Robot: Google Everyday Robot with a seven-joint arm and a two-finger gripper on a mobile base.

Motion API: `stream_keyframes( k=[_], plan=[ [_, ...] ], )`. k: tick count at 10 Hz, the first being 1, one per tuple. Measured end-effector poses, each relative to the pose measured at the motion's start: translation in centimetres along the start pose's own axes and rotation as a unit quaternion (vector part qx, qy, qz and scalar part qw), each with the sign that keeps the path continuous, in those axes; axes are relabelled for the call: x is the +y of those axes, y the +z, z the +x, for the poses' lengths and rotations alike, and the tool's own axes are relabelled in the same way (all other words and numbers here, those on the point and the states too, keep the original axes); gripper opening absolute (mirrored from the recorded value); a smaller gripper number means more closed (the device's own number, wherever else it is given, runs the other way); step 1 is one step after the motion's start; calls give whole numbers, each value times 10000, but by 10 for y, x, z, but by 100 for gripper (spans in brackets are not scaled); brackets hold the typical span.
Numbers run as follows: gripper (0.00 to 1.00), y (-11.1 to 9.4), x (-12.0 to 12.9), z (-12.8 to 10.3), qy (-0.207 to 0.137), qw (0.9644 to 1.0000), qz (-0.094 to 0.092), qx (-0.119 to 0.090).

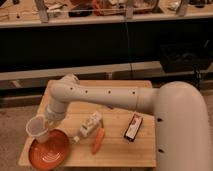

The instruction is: Place the ceramic cup in the ceramic bowl

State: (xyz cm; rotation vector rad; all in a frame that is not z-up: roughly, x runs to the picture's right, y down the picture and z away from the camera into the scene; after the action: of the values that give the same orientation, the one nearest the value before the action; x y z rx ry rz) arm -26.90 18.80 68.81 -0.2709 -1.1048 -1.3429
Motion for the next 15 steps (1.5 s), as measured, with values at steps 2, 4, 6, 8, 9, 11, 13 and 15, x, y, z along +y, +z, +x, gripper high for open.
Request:
stream_keyframes(
  k=[2, 4, 6, 8, 9, 11, 13, 15],
  plan=[
    [2, 0, 5, -8, 71, 10000, 6, -36],
    [2, -1, 8, -11, 139, 9999, 3, -69],
    [3, 1, 6, -13, 183, 9998, -8, -126],
    [9, 1, 5, -16, 218, 9996, -32, -191],
    [13, 1, 6, -16, 258, 9994, -43, -222],
    [19, 1, 4, -19, 298, 9991, -68, -282],
    [21, 1, 2, -21, 340, 9988, -95, -349],
    [16, 0, 3, -22, 399, 9982, -119, -425]
  ],
)
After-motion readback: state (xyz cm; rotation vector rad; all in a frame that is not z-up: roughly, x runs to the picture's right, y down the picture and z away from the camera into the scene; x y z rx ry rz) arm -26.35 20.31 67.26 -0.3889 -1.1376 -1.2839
